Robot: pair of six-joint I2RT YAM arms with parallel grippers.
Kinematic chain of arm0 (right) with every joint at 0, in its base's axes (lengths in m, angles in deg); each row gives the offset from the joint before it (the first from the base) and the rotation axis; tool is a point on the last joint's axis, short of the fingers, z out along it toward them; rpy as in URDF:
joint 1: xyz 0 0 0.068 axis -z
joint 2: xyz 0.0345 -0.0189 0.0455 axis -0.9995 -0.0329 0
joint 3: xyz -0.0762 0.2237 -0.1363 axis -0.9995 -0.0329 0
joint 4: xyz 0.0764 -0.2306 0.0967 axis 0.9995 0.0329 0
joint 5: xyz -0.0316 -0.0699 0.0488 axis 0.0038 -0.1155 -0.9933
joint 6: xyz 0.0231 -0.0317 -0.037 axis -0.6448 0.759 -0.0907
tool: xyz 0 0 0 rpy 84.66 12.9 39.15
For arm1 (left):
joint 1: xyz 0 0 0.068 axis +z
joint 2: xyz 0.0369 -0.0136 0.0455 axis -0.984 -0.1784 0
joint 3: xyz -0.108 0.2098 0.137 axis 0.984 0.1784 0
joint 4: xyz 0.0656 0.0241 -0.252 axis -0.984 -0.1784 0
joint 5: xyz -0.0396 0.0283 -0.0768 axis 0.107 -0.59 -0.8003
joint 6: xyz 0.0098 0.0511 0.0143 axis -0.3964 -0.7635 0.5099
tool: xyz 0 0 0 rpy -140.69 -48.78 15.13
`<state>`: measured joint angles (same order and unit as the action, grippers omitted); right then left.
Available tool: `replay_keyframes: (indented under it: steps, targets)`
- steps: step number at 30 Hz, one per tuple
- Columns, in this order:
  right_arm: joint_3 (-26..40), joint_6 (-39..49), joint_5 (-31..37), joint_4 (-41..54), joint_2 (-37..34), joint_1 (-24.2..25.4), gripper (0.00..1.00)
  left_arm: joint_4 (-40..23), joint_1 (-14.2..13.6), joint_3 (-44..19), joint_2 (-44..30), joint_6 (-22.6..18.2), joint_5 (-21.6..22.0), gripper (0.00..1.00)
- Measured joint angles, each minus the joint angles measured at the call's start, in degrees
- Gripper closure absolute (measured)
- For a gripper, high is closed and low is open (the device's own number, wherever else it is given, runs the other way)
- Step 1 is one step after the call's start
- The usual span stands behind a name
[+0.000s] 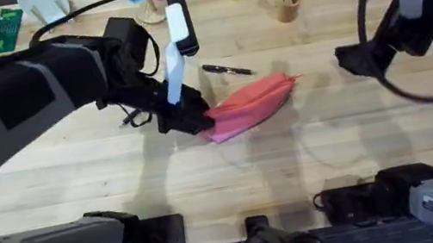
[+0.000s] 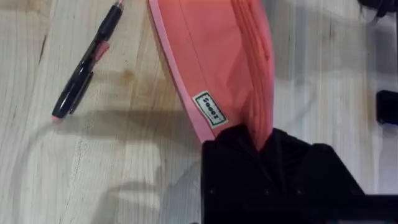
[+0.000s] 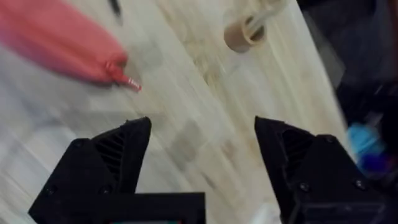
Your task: Unzip the bag, pick up the pens from the table one at a time and place them inside, then zip the bag closed.
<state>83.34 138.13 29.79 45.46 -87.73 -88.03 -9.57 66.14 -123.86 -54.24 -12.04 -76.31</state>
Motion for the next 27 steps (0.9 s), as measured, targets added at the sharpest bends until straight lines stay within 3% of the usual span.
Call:
replay_keyframes:
  steps: [7, 17, 21, 27]
  targets:
    - [0.0, 17.02, -10.29, 1.01, 0.0, 4.35, 0.005, 0.02, 0.0, 0.0, 0.0, 0.0, 0.0, 0.958]
    - [0.0, 22.63, -39.65, 6.22, -3.47, 19.22, 0.005, 0.02, 0.0, 0.0, 0.0, 0.0, 0.0, 0.958]
    - [0.0, 23.02, -44.0, 10.74, -6.64, 20.25, 0.005, 0.02, 0.0, 0.0, 0.0, 0.0, 0.0, 0.959]
    - [0.0, 24.24, -45.25, 15.55, -9.99, 20.25, 0.005, 0.19, 0.0, 0.0, 0.0, 0.0, 0.0, 0.958]
